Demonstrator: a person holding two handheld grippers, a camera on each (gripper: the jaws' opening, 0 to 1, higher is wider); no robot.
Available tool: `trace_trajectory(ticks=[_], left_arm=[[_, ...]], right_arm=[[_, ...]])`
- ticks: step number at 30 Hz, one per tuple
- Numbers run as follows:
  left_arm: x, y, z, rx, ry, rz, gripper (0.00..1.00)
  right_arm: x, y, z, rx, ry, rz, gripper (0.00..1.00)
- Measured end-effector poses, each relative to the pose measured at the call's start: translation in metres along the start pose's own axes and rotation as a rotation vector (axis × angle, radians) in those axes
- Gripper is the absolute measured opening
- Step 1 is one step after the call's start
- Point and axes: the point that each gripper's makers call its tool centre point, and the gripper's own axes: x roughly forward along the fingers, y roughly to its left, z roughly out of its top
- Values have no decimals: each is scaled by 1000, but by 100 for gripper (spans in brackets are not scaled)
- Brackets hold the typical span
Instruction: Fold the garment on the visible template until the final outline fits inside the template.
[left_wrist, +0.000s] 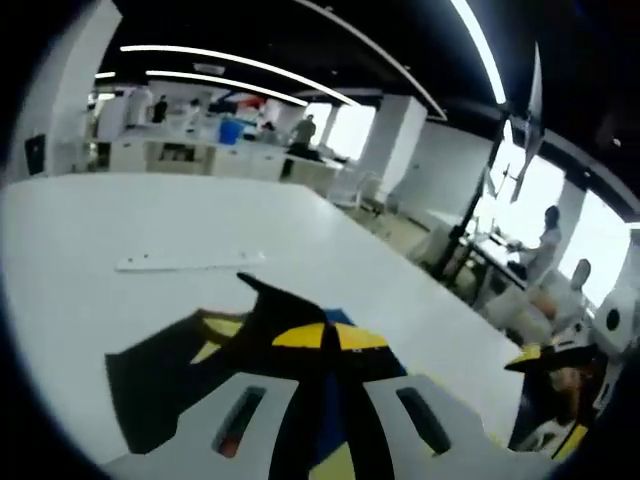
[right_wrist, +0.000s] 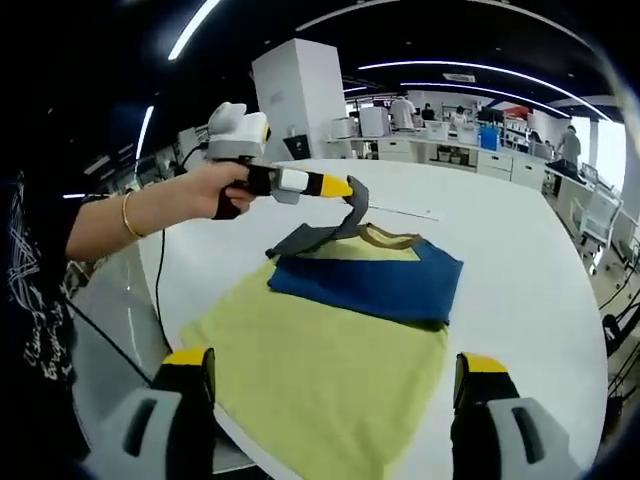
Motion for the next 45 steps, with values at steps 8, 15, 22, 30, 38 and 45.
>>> trace_trajectory(ticks=[8,15,22,30,38,45], left_arm=[[12,-24,-3,3,-2,-57,0],[21,-47,-10,17,11,-118,0],[30,-69,-31,40,56,-167,0],[43,-75,-67,55,126,-170,0],[54,-75,-94,44,178,-170,0],[62,-81,-107,6,219,-162,0]], right_arm=[[0,-1,-1,7,-2,-2,100],[1,-1,-7,11,7,-1,100],[1,0,-9,18,10,0,100],[1,3,-17,20,20,-3,100],[0,1,-27,39,33,-7,100],[-1,-5,-31,57,35,-23,100]])
